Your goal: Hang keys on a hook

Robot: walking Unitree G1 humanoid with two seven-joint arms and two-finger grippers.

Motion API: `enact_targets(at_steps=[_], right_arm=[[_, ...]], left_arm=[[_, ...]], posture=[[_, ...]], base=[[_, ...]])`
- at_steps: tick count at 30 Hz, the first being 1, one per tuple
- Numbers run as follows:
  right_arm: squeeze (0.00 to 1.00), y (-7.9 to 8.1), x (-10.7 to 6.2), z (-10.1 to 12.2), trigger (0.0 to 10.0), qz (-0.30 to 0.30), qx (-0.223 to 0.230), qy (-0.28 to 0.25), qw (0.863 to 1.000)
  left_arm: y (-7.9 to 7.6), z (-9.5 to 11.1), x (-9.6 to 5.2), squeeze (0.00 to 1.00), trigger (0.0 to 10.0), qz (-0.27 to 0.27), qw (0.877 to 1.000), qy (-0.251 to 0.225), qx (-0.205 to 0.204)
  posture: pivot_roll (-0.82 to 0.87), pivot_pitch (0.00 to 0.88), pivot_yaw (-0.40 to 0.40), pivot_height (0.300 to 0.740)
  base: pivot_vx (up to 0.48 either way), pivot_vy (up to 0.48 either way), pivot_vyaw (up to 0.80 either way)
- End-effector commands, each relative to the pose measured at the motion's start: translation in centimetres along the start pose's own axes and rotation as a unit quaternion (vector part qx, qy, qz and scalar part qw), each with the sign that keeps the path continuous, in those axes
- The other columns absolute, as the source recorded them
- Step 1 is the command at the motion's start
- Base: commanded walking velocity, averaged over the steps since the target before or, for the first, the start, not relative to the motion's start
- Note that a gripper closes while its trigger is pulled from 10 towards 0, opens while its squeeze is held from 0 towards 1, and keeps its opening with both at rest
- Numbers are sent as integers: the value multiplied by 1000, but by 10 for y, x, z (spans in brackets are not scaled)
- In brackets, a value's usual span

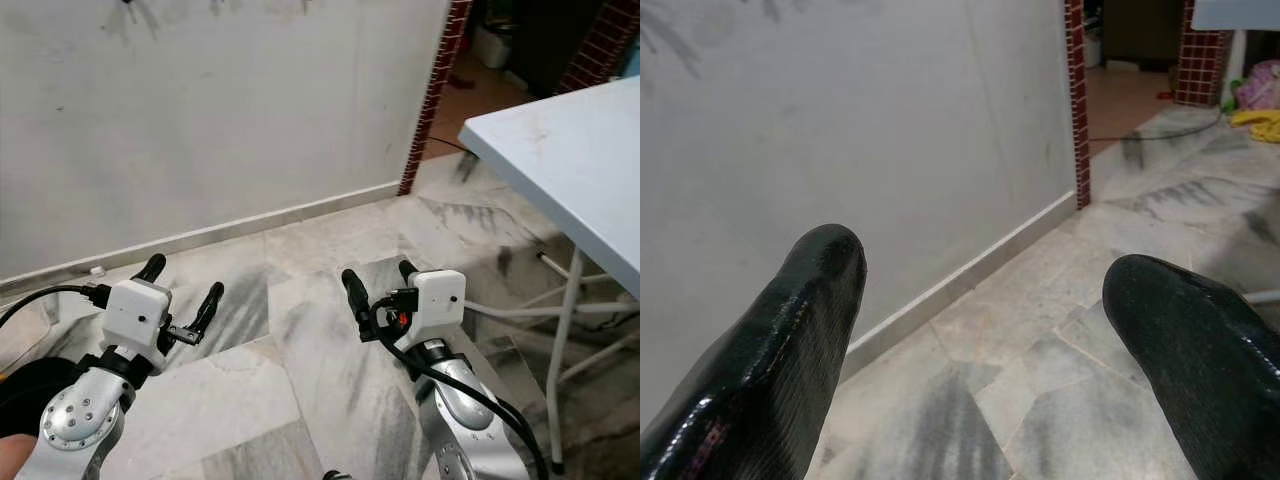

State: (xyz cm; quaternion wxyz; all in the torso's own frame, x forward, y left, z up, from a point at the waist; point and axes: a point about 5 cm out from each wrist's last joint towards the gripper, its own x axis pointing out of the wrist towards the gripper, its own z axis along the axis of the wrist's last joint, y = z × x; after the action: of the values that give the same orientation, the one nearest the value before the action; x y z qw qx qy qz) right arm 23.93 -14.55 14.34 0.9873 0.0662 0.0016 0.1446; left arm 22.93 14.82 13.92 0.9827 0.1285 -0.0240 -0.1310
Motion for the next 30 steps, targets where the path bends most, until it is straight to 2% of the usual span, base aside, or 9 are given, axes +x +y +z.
enact_targets(at_steps=[1, 18, 30], right_arm=[[0, 0, 0, -1, 10000, -2, 0, 5, 1000], [0, 2, 0, -1, 10000, 4, 3, 0, 1000], [0, 3, 1, -1, 10000, 8, 4, 1, 1000]], left_arm=[[-2, -2, -2, 0, 10000, -9, 1000, 4, -3], [-7, 1, -5, 0, 10000, -38, 999, -9, -19], [-8, 1, -5, 0, 10000, -40, 999, -12, -22]], posture=[[62, 140, 20, 740], [67, 137, 21, 740], [68, 133, 18, 740]], base=[[0, 0, -800], [28, 0, -47], [260, -302, 0]])
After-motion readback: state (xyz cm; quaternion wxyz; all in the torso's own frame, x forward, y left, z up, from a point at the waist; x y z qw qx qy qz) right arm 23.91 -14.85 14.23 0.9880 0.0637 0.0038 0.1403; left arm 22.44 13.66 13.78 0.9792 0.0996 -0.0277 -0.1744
